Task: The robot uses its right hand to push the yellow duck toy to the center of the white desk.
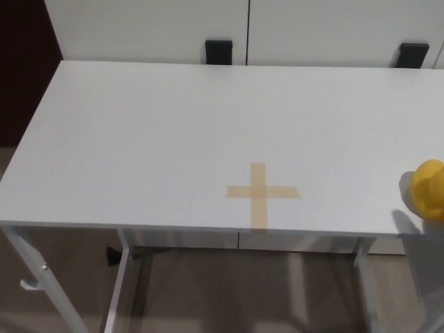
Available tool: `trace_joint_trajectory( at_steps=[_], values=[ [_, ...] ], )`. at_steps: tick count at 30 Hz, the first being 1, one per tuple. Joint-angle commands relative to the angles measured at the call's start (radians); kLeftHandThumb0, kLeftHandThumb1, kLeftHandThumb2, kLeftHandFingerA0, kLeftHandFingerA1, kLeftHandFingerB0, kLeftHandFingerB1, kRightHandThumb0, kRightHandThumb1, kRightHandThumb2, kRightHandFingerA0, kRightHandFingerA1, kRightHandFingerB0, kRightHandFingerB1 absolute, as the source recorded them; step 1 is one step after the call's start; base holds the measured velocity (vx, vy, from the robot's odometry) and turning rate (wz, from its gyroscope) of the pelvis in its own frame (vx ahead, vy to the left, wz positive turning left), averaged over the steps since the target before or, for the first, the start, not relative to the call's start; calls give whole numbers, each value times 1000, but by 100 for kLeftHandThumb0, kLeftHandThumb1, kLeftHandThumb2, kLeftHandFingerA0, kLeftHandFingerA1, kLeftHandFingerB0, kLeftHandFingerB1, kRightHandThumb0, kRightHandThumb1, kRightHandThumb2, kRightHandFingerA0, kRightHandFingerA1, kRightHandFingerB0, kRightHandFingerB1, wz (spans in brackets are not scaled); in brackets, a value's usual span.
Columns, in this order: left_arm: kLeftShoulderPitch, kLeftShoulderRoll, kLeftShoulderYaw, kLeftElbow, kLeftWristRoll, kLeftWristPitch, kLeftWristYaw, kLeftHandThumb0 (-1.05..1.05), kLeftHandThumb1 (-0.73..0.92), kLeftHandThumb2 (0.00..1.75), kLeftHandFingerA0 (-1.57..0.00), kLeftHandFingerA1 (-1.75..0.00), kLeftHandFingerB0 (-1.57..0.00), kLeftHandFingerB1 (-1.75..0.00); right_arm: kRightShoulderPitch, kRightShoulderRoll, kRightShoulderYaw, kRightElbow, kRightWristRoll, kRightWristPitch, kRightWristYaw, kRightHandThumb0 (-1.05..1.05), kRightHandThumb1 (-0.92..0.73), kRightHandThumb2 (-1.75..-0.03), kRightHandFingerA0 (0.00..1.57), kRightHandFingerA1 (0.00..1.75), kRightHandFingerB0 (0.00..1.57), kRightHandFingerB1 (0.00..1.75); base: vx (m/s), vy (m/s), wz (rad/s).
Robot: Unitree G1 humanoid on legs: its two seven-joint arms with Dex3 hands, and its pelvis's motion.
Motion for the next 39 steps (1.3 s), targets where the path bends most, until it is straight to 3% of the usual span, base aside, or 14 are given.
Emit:
trace_joint_trajectory(
  at_steps=[1,6,7,8,9,13,14,17,18,21,22,25,29,39],
  values=[
    [7,7,-5,0,5,-11,-4,-16,65,72,-85,-80,-84,-66,-4,15,17,4,-25,-6,-12,-76,-77,-112,3,37,4,33,0,0,0],
    [5,6,-13,3,10,-14,-3,-14,63,77,-84,-77,-84,-67,-1,25,37,18,-39,-4,-16,-80,-76,-111,5,45,8,39,0,0,0],
    [3,6,-15,2,10,-10,-2,-13,63,75,-84,-78,-83,-66,-4,27,38,19,-40,5,-19,-85,-88,-75,7,39,13,33,0,0,0],
    [1,5,-16,2,10,-8,-1,-13,63,75,-84,-78,-83,-66,-6,28,38,20,-41,11,-21,-85,-88,-75,7,39,13,33,0,0,0],
    [-1,4,-14,3,7,-5,-2,-13,66,71,-87,-79,-86,-65,-11,32,42,25,-45,9,-24,-37,-52,-112,1,52,0,49,0,0,0],
    [1,4,-15,3,5,-5,-2,-12,66,72,-86,-76,-86,-63,-15,43,50,27,-56,-3,-36,-36,-52,-113,1,51,0,48,0,0,0],
    [5,4,-16,5,6,-11,-2,-18,60,74,-90,-85,-88,-66,-23,47,64,37,-74,-24,-46,-78,-92,-74,16,39,21,36,0,0,0],
    [9,7,-19,1,7,-20,-13,-16,63,75,-85,-76,-83,-64,-43,73,76,39,-79,-22,-61,-81,-92,-74,17,42,15,35,0,0,0],
    [6,5,-20,2,7,-19,-13,-14,64,70,-85,-75,-85,-63,-57,92,81,38,-76,-11,-67,-37,-51,-112,0,51,0,49,0,0,0],
    [-1,-2,-16,6,3,-8,-4,-16,65,68,-85,-77,-84,-65,-69,110,86,36,-76,-1,-71,-37,-49,-111,0,51,0,49,0,0,0],
    [-1,-2,-18,6,4,-7,-2,-16,66,68,-85,-77,-83,-65,-71,120,93,30,-83,5,-79,-86,-92,-74,15,41,14,32,0,0,0],
    [2,-2,-23,4,8,-12,-3,-14,61,75,-87,-82,-84,-66,-77,147,108,17,-95,20,-94,-85,-92,-74,15,43,14,33,0,0,0],
    [4,-1,-29,0,12,-19,-6,-15,63,72,-83,-74,-81,-62,-79,173,121,-1,-104,38,-103,-84,-92,-73,14,45,13,33,0,0,0],
    [1,0,-37,0,14,-17,-6,-13,63,76,-84,-77,-83,-63,-84,213,165,-16,-136,53,-114,-85,-92,-72,16,46,16,33,0,0,0]
  ],
)
